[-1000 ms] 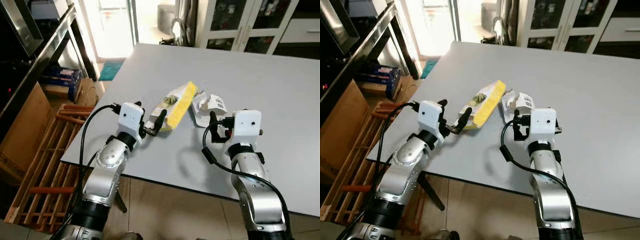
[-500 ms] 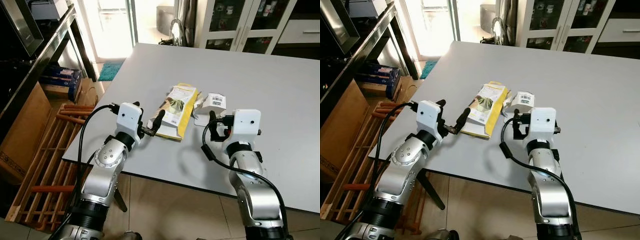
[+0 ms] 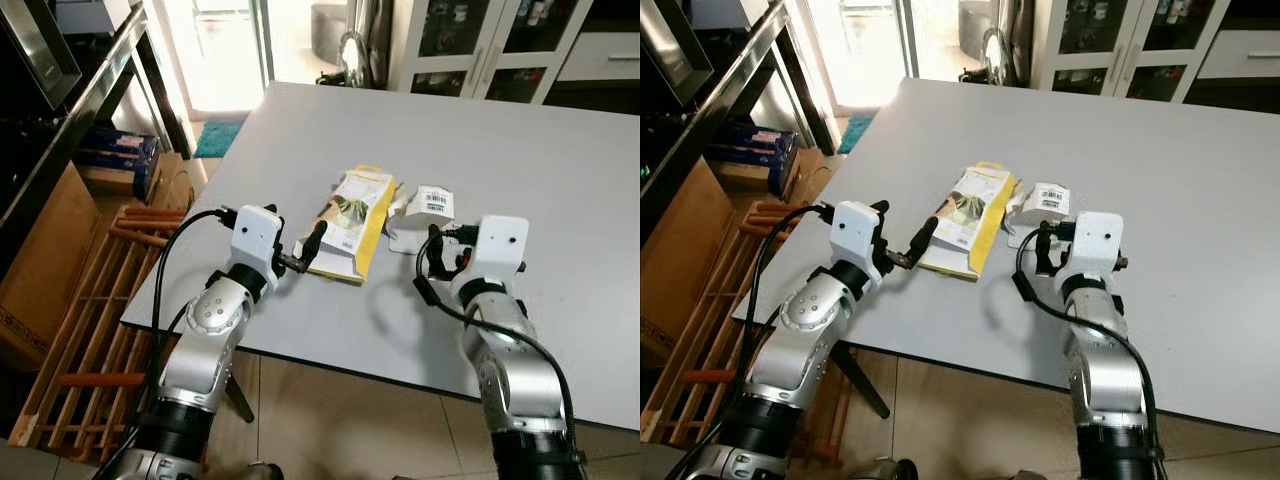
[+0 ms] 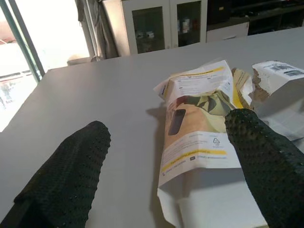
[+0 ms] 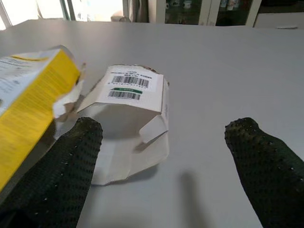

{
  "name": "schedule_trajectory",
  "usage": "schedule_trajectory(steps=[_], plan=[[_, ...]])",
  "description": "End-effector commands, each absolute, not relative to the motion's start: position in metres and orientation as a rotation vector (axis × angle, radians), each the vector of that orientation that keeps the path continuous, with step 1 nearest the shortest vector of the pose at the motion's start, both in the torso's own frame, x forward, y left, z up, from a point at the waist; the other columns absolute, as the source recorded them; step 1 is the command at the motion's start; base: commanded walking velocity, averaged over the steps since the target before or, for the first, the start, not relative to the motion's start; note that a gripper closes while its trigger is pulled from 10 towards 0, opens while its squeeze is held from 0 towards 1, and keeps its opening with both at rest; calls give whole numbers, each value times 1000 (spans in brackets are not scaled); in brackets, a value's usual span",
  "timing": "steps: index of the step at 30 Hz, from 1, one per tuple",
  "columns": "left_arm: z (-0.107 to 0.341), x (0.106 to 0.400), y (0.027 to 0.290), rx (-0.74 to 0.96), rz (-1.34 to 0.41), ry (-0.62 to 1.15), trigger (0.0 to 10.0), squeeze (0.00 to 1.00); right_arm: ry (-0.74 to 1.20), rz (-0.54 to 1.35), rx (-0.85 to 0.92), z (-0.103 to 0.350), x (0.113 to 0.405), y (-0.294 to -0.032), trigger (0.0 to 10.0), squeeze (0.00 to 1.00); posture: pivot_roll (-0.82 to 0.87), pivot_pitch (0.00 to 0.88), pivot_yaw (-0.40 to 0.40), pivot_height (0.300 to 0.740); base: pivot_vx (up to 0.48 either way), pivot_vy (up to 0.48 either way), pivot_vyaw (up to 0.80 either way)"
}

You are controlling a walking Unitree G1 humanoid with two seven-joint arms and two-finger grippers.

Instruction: Picking trash to rubbish bin

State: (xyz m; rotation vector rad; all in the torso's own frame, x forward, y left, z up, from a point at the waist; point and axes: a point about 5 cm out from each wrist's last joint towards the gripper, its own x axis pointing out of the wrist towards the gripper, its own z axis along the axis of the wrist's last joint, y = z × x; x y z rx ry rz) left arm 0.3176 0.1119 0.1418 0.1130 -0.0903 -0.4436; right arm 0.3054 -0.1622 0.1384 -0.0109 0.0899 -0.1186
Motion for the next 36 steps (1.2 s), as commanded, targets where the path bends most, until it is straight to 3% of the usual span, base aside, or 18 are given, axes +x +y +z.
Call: schedule_trajectory(steps=[1,16,25,32,36], plan=[[146,316,114,120,-445,-102,10000,0,132,-117,-12,132,307,-163,10000,0,-12,108,44,740,0,0,0],[149,300,130,128,-480,-85,10000,0,158,-150,-34,123,321,-175,10000,0,71,172,72,740,0,0,0],[159,287,125,21,-697,-26,10000,0,157,-161,-56,121,322,-180,10000,0,75,173,70,740,0,0,0],[166,271,122,-77,-968,113,10000,0,149,-168,-61,122,322,-182,10000,0,70,175,72,740,0,0,0],[166,273,130,-54,-988,140,10000,0,147,-170,-62,121,322,-183,10000,0,66,173,73,740,0,0,0]])
